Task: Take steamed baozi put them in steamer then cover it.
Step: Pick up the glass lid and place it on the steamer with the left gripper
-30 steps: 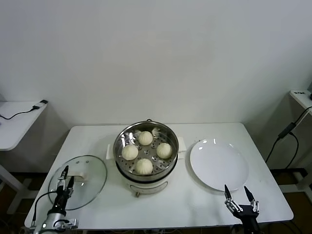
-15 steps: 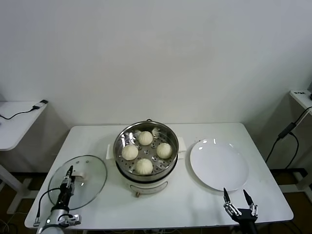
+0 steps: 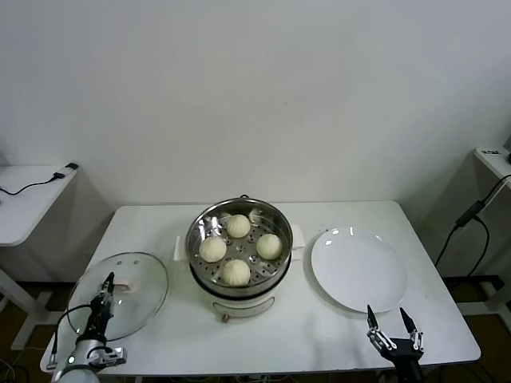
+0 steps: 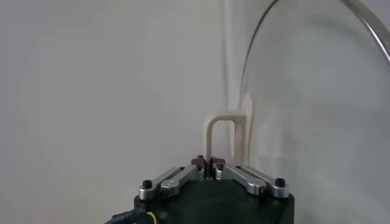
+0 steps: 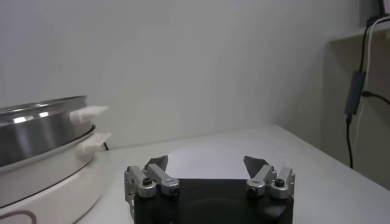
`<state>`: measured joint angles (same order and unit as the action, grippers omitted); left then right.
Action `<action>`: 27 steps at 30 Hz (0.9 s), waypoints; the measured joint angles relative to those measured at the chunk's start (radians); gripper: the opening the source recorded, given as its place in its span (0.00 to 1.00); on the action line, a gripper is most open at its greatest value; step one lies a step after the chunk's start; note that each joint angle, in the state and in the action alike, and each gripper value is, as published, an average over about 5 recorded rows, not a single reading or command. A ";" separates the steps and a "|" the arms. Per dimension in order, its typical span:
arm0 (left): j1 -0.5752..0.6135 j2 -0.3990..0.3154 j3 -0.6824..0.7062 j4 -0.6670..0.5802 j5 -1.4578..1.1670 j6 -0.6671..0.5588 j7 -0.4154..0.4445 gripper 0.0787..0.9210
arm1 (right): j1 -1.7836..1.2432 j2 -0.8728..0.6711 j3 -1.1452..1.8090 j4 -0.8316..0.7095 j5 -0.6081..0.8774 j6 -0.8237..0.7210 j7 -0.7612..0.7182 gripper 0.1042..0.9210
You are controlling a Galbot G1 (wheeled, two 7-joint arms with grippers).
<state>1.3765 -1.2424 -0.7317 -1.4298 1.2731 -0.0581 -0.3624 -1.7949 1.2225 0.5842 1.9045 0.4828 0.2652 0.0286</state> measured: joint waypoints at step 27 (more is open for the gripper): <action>-0.078 0.198 0.221 -0.670 -0.282 0.507 0.449 0.07 | 0.037 0.029 0.069 0.043 -0.141 -0.099 0.054 0.88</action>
<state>1.2985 -1.0445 -0.5108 -2.0998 0.9911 0.4493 0.0869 -1.7582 1.2518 0.6527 1.9471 0.3417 0.1665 0.0821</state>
